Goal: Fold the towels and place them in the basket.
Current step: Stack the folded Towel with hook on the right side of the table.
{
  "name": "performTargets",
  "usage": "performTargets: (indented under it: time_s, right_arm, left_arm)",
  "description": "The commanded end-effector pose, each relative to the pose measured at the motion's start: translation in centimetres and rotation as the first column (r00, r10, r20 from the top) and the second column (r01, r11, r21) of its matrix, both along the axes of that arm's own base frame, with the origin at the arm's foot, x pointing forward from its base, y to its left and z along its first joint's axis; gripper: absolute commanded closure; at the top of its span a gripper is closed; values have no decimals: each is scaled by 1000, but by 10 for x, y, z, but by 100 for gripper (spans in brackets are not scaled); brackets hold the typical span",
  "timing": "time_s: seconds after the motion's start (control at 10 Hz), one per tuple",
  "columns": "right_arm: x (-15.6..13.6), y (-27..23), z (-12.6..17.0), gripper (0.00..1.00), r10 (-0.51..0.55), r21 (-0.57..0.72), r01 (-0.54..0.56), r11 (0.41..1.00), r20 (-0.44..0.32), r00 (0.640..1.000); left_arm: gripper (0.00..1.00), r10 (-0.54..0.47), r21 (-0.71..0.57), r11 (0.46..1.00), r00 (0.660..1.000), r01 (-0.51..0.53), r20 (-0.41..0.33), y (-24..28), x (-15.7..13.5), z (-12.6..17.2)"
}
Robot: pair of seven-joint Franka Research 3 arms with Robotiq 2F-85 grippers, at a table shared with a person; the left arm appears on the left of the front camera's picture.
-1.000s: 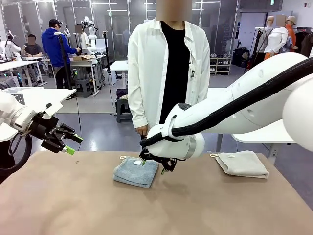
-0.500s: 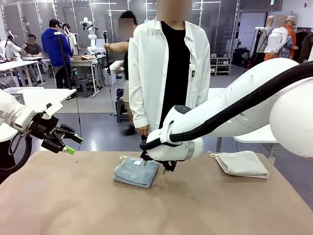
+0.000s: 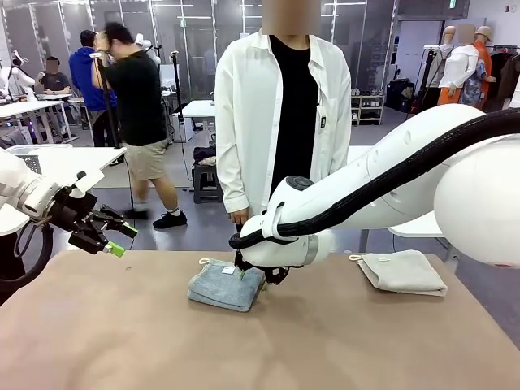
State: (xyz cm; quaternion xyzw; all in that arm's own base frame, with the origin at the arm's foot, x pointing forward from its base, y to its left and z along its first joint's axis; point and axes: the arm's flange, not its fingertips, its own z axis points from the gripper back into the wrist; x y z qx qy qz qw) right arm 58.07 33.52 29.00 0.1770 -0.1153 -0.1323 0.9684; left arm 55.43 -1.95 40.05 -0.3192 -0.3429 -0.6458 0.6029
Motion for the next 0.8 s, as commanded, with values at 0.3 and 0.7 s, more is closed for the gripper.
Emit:
performTargets:
  time_s: [0.3, 0.7]
  right_arm:
    - [6, 8, -2, 54, -29, -11, 29, 1000, -10, 1000]
    - [5, 6, -1, 93, -27, -19, 27, 999, -8, 1000]
  left_arm:
    - [17, -4, 0, 1000, 1000, 4, 10, 1, 0, 1]
    - [17, -4, 0, 1000, 1000, 4, 10, 1, 0, 1]
